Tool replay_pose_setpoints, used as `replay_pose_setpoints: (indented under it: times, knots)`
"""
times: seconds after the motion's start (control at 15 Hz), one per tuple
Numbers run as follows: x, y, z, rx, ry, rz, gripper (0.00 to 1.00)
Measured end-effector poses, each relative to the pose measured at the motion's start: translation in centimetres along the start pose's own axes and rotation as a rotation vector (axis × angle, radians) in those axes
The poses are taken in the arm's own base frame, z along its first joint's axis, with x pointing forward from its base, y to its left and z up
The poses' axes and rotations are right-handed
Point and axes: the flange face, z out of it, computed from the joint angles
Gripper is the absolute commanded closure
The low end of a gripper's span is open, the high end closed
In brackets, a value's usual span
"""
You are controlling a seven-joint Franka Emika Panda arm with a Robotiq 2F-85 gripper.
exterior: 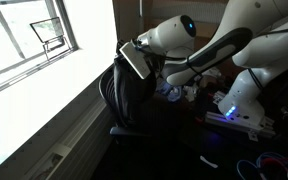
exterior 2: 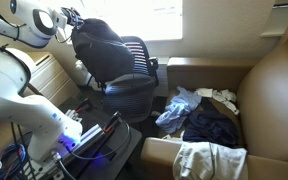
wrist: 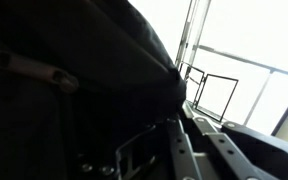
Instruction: Put the bag on the chair.
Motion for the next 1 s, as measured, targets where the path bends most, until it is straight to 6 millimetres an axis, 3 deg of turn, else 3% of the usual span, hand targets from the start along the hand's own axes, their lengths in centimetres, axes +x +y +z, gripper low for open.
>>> replay_pose_setpoints:
  times: [0.07, 0.27, 0.33, 1.0]
  knots:
    - [-0.32, -0.18, 0.84, 0.011, 0.021, 0.002, 0.91]
    - [-0.65, -0.01, 1.13, 0.013, 0.033, -0.014, 0.69]
    - [-0.69, -0.22, 0.94, 0.017, 0.030, -0.012, 0.67]
    - [-0.65, -0.35, 0.84, 0.020, 0.029, -0.009, 0.67]
